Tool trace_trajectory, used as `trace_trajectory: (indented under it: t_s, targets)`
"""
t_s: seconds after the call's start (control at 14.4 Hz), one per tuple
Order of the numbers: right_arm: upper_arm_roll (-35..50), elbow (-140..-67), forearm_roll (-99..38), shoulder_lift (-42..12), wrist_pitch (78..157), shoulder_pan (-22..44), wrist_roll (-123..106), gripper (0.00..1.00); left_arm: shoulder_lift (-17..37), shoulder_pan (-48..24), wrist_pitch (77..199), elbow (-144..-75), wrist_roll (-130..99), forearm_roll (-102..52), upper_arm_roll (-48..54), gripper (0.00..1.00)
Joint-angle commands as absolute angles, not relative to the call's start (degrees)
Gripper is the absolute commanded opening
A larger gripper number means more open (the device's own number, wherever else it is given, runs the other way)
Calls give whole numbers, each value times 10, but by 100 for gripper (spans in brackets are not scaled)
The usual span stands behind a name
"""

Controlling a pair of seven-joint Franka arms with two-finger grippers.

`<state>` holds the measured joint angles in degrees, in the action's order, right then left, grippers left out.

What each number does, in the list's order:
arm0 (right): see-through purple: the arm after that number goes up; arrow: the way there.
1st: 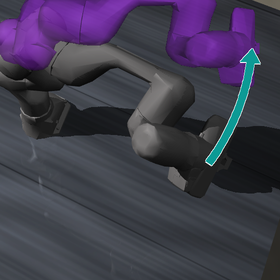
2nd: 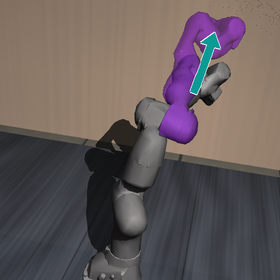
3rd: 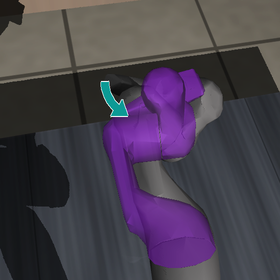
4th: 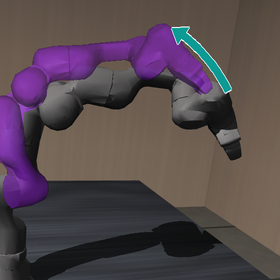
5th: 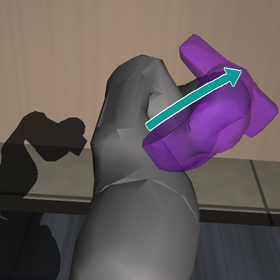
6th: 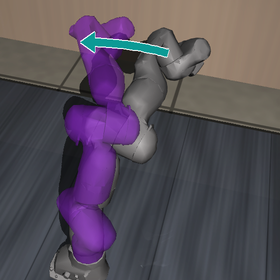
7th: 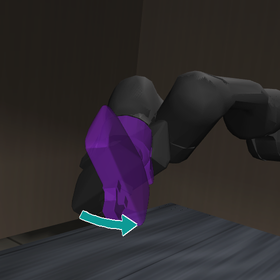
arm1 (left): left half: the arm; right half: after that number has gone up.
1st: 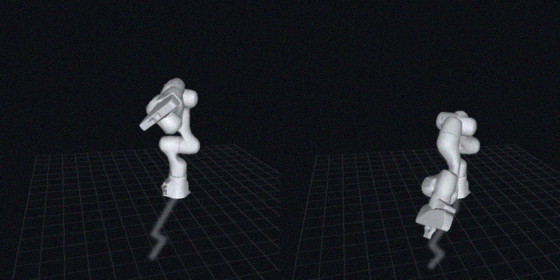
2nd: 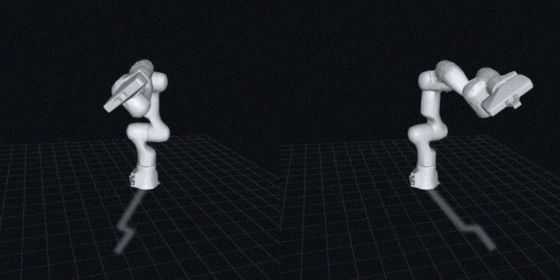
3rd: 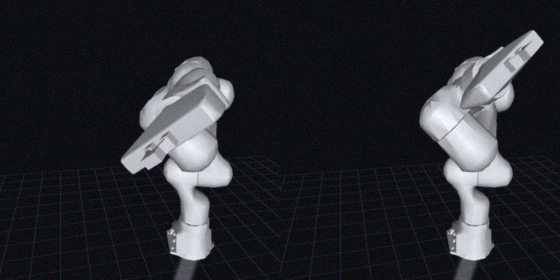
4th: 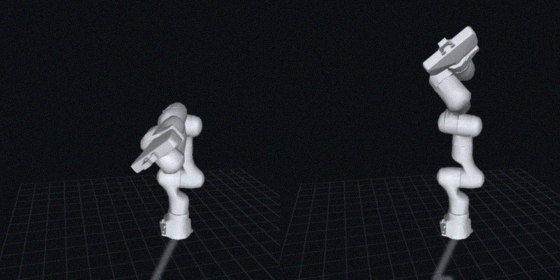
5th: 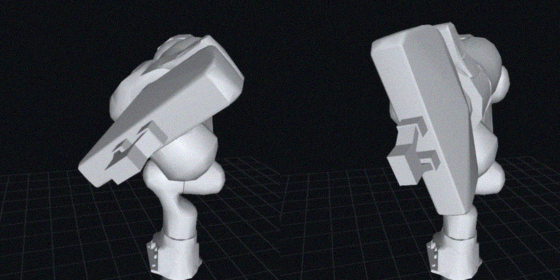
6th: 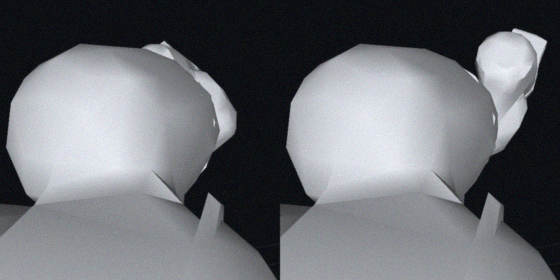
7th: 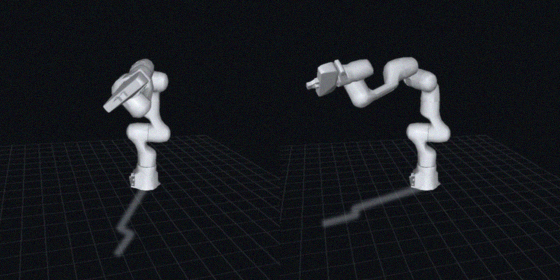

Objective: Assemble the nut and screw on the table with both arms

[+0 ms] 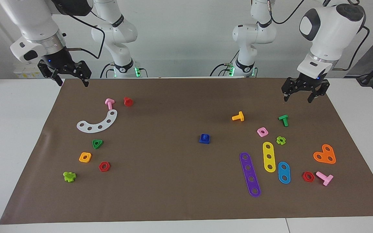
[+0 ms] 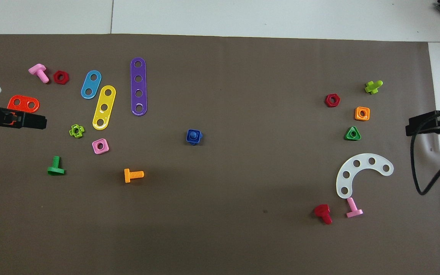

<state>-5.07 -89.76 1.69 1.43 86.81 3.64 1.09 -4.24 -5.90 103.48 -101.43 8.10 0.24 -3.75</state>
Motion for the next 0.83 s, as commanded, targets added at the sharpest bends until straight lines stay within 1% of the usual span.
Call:
trace_trajectory:
  t_s: [0.0,0.14,0.21,0.42,0.76]
  targets:
    - [-54,-910,10,25,874,41,8,100,-29,-47,979,-959,98,-13,-35,100]
    - [-54,-910,10,25,874,41,8,100,-23,-47,942,-929,98,-13,-34,100]
    - [-54,-911,10,25,874,41,9,100,-23,-32,928,-924,98,-12,-26,100]
    - [-54,-911,10,25,874,41,8,100,-32,10,921,-933,91,-14,25,100]
    - [-54,-910,10,25,874,41,8,100,-43,7,919,-956,91,-14,26,100]
